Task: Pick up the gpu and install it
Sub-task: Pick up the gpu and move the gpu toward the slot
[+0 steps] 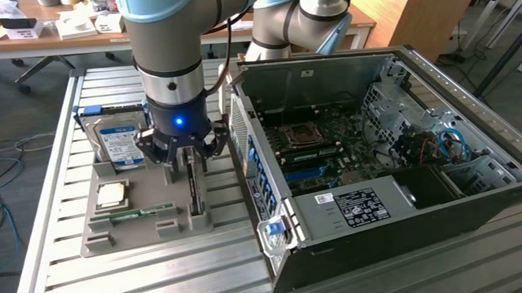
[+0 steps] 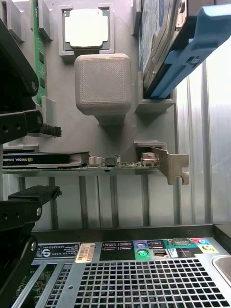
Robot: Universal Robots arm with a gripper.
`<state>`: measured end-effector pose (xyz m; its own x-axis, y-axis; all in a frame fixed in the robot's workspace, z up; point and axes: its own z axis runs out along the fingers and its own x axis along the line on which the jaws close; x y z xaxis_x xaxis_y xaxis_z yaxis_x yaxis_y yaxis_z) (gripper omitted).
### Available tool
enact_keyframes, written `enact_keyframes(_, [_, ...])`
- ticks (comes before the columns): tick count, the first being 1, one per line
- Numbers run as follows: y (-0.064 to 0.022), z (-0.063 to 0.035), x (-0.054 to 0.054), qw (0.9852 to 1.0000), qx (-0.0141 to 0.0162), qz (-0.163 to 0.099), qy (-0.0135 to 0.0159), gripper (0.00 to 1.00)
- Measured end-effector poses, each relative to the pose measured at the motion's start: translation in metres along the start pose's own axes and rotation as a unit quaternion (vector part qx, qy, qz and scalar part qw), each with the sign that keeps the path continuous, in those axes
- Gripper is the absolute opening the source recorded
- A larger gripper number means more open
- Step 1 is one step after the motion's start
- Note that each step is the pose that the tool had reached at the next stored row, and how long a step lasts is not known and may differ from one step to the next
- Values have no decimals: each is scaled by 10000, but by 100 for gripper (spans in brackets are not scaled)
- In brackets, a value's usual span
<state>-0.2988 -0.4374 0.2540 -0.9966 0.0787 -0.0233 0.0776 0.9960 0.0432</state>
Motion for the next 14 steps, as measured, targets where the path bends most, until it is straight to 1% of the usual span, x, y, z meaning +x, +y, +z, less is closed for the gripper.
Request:
enact_keyframes(2, [0, 15, -1, 10000, -3, 0, -3, 53])
enact_keyframes(14, [-6, 150, 3, 10000, 3, 0, -1, 53])
